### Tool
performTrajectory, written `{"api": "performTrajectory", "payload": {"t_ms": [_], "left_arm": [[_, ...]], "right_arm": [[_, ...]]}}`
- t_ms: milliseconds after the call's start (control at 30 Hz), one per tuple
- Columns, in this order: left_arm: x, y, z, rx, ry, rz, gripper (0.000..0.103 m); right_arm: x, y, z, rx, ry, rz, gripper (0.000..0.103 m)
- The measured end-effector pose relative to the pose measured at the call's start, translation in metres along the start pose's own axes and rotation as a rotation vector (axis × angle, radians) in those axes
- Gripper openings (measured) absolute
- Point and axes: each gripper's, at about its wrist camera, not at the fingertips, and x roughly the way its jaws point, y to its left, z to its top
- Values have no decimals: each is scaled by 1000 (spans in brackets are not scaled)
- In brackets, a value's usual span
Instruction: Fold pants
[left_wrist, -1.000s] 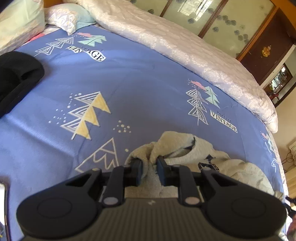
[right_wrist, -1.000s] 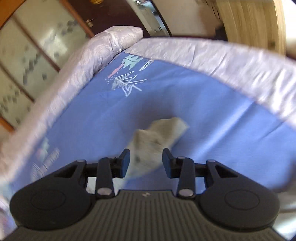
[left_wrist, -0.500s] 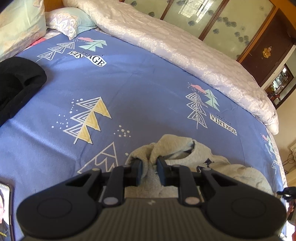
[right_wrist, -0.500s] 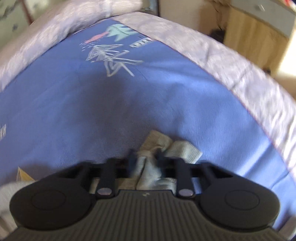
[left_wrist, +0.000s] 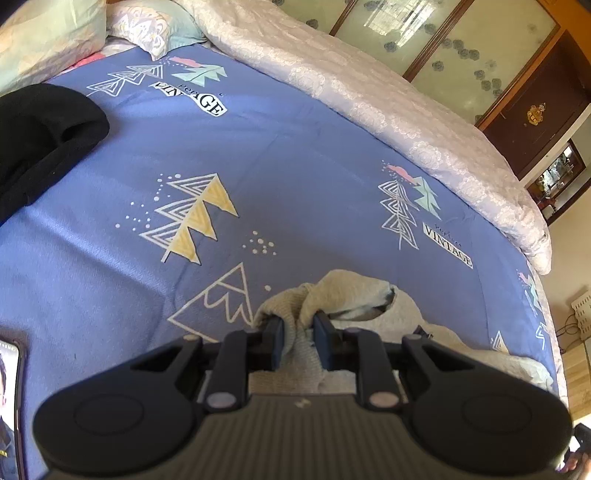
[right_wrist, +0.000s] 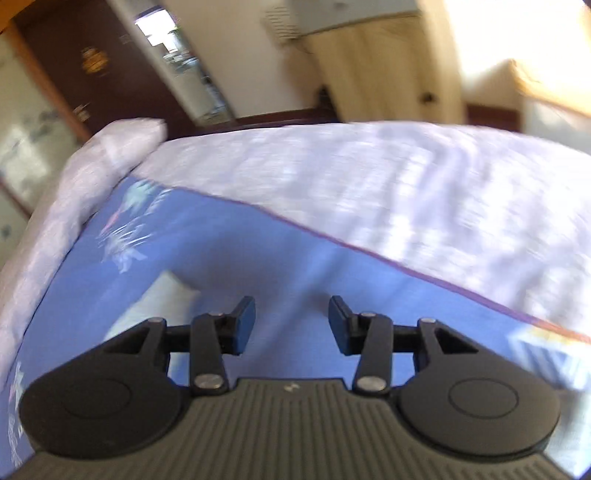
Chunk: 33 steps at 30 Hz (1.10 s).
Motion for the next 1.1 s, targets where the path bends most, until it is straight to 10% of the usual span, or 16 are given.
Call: {"api": "performTrajectory", "payload": {"t_ms": [333, 367, 433, 567, 667, 833, 933, 1100], "left_arm": [[12, -12, 12, 19, -21, 52, 17], [15, -13, 15, 20, -23, 59, 17], [17, -15, 22, 18, -34, 68, 17], [24, -13, 27, 8, -43, 62, 17], [36, -14, 22, 17, -22, 62, 17], [44, -15, 14, 35, -15, 71, 17], [40, -15, 15, 36, -23, 57, 17], [33, -16, 16, 35, -39, 39, 17]], "right_arm": [[33, 75, -7, -95, 95, 109, 56], [45, 82, -15, -97, 131, 104, 53], [52, 94, -26, -142, 150, 79, 9], [20, 93, -10, -147, -62, 135, 9], [48, 72, -6, -183, 34, -140, 18], [12, 60, 2, -184, -138, -226, 51], [-7, 75, 8, -142, -165, -151, 51], [12, 109, 0, -148, 76, 17, 51]]}}
